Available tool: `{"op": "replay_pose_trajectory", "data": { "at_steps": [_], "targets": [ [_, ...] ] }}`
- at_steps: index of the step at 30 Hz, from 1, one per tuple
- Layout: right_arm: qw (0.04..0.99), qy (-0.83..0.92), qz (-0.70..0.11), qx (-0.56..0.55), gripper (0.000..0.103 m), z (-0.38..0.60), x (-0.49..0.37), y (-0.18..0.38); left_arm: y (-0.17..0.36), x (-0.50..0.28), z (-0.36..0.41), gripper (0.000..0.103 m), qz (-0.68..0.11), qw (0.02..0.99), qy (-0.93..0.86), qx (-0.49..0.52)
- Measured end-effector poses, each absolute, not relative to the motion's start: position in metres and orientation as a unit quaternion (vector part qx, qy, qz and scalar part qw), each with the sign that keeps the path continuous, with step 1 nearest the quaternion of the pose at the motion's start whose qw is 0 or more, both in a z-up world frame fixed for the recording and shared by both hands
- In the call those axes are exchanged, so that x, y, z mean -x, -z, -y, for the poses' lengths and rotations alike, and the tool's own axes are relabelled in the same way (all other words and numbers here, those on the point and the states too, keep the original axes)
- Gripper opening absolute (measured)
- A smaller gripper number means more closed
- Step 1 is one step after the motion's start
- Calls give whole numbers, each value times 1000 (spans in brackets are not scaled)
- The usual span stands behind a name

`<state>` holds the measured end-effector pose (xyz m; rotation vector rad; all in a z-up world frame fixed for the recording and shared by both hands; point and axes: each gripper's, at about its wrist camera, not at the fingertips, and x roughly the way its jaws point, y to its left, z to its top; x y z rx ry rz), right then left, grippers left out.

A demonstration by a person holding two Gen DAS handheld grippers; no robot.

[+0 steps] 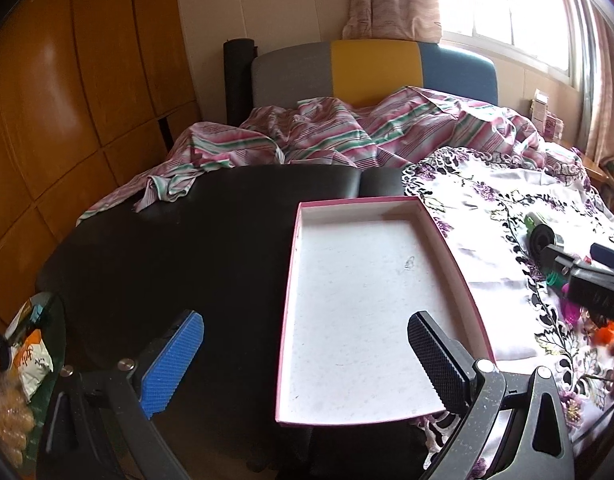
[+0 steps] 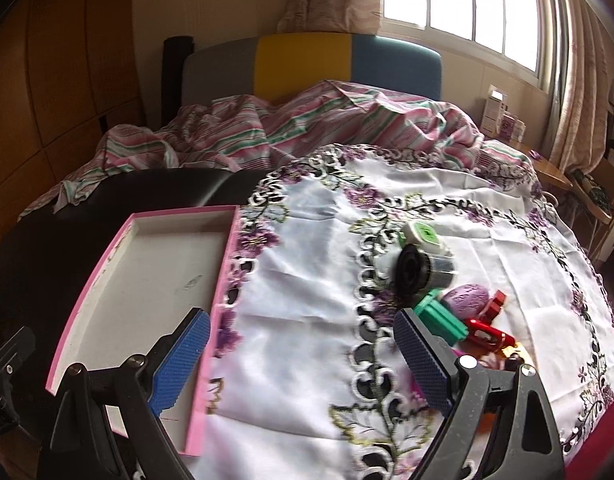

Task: Organize rigid objects
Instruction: 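Move the left tool toward the pile of plastic objects on the tablecloth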

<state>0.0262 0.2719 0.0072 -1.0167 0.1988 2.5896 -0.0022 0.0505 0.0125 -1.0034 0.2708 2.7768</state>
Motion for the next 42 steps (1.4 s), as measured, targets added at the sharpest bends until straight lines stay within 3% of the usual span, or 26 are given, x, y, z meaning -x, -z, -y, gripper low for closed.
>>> {"op": "replay_pose_trajectory", "data": {
  "at_steps": [18,23,42],
  "targets": [
    [278,-878,-183,344,96,-450,-70,-13,-10,9,-117,103,-104,183,-912,353],
    [283,-862,-261,331,96,-486,-87,5,-5,13,-150,103,-110,227,-896,365],
    [275,-843,-349,304,96,-512,-106,9,17,21,-262,102,-133,355,-832,406]
  ]
}}
